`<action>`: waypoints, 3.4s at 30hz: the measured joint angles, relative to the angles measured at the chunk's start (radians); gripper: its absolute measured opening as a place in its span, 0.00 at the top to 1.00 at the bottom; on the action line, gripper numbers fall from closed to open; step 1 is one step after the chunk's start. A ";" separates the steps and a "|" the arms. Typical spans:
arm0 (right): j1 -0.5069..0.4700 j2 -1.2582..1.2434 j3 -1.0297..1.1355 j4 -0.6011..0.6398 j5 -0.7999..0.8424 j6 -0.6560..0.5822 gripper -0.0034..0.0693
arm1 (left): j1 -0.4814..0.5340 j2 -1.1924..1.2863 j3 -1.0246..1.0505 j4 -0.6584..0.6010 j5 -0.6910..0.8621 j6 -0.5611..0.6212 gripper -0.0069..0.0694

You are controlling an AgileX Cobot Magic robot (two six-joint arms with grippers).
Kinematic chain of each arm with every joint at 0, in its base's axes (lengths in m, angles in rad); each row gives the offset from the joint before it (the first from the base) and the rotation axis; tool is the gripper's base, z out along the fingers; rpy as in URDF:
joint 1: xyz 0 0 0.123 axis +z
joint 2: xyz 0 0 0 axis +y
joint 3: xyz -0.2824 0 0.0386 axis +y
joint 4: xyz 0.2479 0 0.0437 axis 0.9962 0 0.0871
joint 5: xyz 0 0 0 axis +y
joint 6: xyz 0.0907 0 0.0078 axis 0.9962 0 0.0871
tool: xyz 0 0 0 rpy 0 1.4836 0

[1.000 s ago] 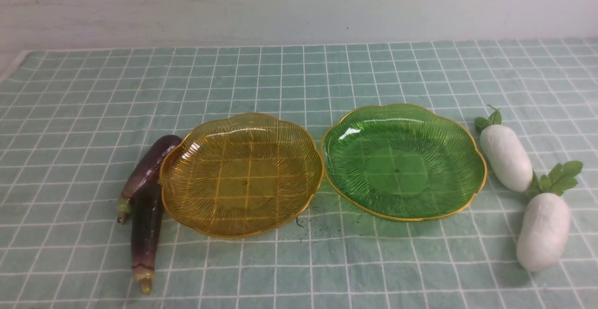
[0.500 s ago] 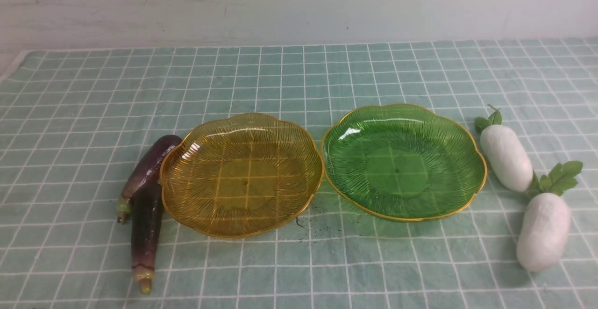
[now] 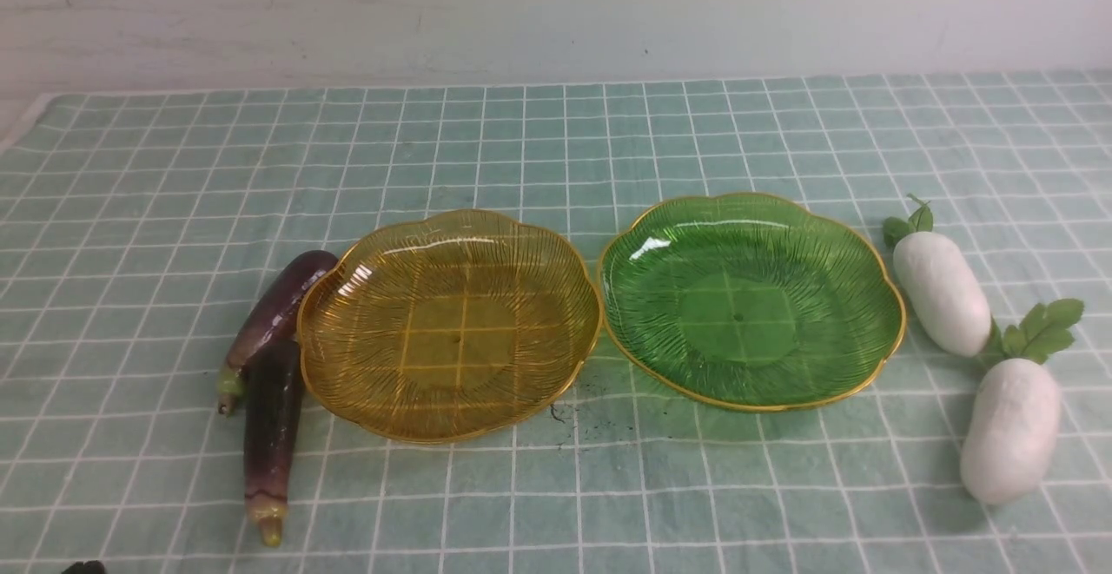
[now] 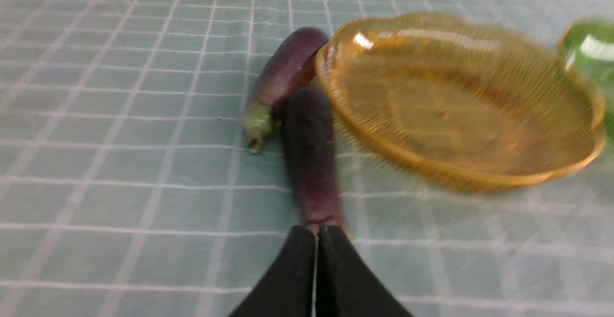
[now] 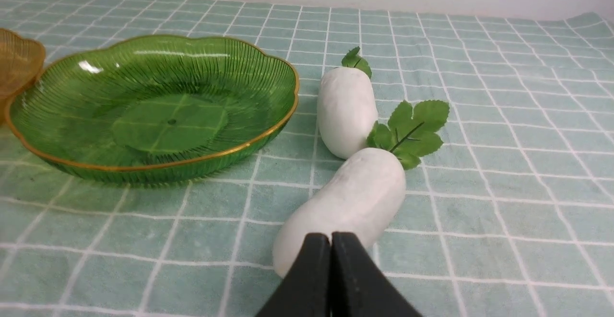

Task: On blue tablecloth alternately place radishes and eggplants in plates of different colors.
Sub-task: 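Place the white radish on the plate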

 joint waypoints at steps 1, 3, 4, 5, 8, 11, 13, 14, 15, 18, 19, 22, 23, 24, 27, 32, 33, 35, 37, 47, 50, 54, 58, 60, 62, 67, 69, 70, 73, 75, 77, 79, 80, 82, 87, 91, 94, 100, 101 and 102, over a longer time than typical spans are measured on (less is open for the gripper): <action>0.000 0.000 0.001 0.071 0.000 0.035 0.97 | 0.000 0.000 0.000 -0.105 -0.006 -0.063 0.92; 0.000 0.000 0.005 0.300 -0.001 0.113 0.97 | 0.000 0.000 0.000 -0.357 -0.011 -0.197 0.92; 0.000 0.000 0.005 0.417 -0.009 0.143 0.97 | 0.000 0.000 0.000 -0.460 -0.015 -0.252 0.92; 0.000 0.000 0.005 0.433 -0.011 0.148 0.97 | 0.000 0.000 0.000 -0.475 -0.015 -0.257 0.92; 0.000 0.000 0.004 0.619 -0.023 0.167 0.97 | 0.000 0.000 0.000 -0.652 -0.027 -0.289 0.92; 0.000 0.000 0.004 0.659 -0.036 0.169 0.97 | 0.000 0.000 0.000 -0.700 -0.045 -0.280 0.92; 0.000 0.000 0.006 0.681 -0.065 0.170 0.97 | 0.000 0.000 0.000 -0.731 -0.048 -0.258 0.92; 0.000 0.000 0.007 0.688 -0.080 0.170 0.97 | 0.000 0.000 0.000 -0.750 -0.047 -0.250 0.92; 0.000 0.000 0.007 0.699 -0.093 0.170 0.97 | 0.000 0.000 -0.002 -0.773 -0.046 -0.236 0.92; 0.000 0.000 0.003 0.715 -0.135 0.134 0.97 | 0.000 0.000 -0.067 -0.806 -0.013 -0.124 0.92; 0.000 0.000 0.001 0.716 -0.135 0.129 0.97 | 0.000 0.000 -0.074 -0.808 -0.007 -0.114 0.92; 0.000 0.002 -0.082 0.711 -0.167 0.012 0.97 | 0.000 0.027 -0.191 -0.814 0.049 0.046 0.92; 0.000 0.016 -0.137 0.691 -0.177 -0.055 0.97 | 0.000 0.065 -0.229 -0.815 0.077 0.093 0.92; 0.000 0.024 -0.153 0.683 -0.177 -0.075 0.97 | 0.000 0.081 -0.240 -0.815 0.088 0.107 0.92; 0.000 0.158 -0.279 0.587 -0.132 -0.205 0.97 | 0.000 0.259 -0.315 -0.797 0.189 0.205 0.92; 0.000 0.425 -0.401 0.413 0.085 -0.183 0.97 | 0.000 0.523 -0.369 -0.730 0.329 0.309 0.92; 0.000 0.546 -0.446 0.343 0.157 -0.119 0.97 | 0.000 0.597 -0.379 -0.709 0.364 0.339 0.92; 0.000 0.648 -0.486 0.265 0.214 -0.041 0.97 | 0.000 0.703 -0.392 -0.694 0.407 0.382 0.92; 0.000 0.793 -0.553 0.111 0.288 0.098 0.96 | 0.000 0.806 -0.403 -0.681 0.438 0.431 0.92; 0.000 1.263 -0.798 -0.347 0.386 0.524 0.88 | 0.000 1.071 -0.413 -0.675 0.474 0.537 0.92; 0.000 1.351 -0.833 -0.354 0.386 0.530 0.82 | 0.000 1.075 -0.414 -0.675 0.474 0.544 0.92; 0.000 1.453 -0.873 -0.354 0.365 0.530 0.66 | 0.000 1.077 -0.414 -0.675 0.474 0.545 0.92; 0.000 1.530 -0.887 -0.353 0.313 0.533 0.40 | 0.000 1.077 -0.417 -0.675 0.474 0.548 0.92; 0.000 1.560 -0.889 -0.348 0.294 0.533 0.31 | 0.000 1.077 -0.417 -0.675 0.474 0.551 0.92; 0.000 1.582 -0.890 -0.342 0.283 0.533 0.25 | 0.000 1.077 -0.417 -0.675 0.474 0.551 0.92; 0.000 1.660 -0.892 -0.326 0.261 0.534 0.17 | 0.000 1.077 -0.417 -0.675 0.473 0.585 0.92; 0.000 1.695 -0.892 -0.331 0.262 0.534 0.17 | 0.000 1.077 -0.419 -0.675 0.473 0.601 0.92; 0.000 1.702 -0.892 -0.332 0.262 0.534 0.17 | 0.000 1.077 -0.419 -0.675 0.473 0.605 0.92; 0.000 1.724 -0.892 -0.346 0.276 0.528 0.20 | 0.000 1.077 -0.419 -0.675 0.473 0.615 0.92; 0.000 1.724 -0.892 -0.347 0.291 0.507 0.24 | 0.000 1.077 -0.419 -0.675 0.473 0.617 0.92; 0.000 1.724 -0.907 -0.347 0.332 0.478 0.32 | 0.000 1.077 -0.419 -0.675 0.473 0.621 0.92; 0.000 1.713 -0.937 -0.346 0.387 0.453 0.36 | 0.000 1.077 -0.419 -0.675 0.473 0.623 0.92; 0.000 1.705 -0.955 -0.346 0.414 0.442 0.36 | 0.000 1.077 -0.419 -0.675 0.473 0.623 0.92; 0.000 1.687 -0.990 -0.346 0.466 0.422 0.36 | 0.000 1.077 -0.419 -0.675 0.473 0.623 0.92; 0.000 1.607 -1.124 -0.319 0.630 0.375 0.36 | 0.000 1.077 -0.419 -0.675 0.471 0.624 0.92; 0.002 1.585 -1.183 -0.216 0.616 0.359 0.36 | 0.000 1.077 -0.419 -0.675 0.445 0.624 0.92; 0.026 1.592 -1.190 -0.125 0.541 0.314 0.36 | 0.000 1.077 -0.419 -0.675 0.429 0.627 0.92; 0.136 1.663 -1.190 -0.043 0.380 0.195 0.36 | 0.000 1.078 -0.419 -0.675 0.422 0.630 0.92; 0.136 1.663 -1.190 -0.041 0.376 0.195 0.36 | 0.000 1.078 -0.419 -0.675 0.422 0.630 0.92; 0.169 1.694 -1.190 -0.037 0.335 0.182 0.36 | 0.000 1.078 -0.419 -0.675 0.419 0.630 0.92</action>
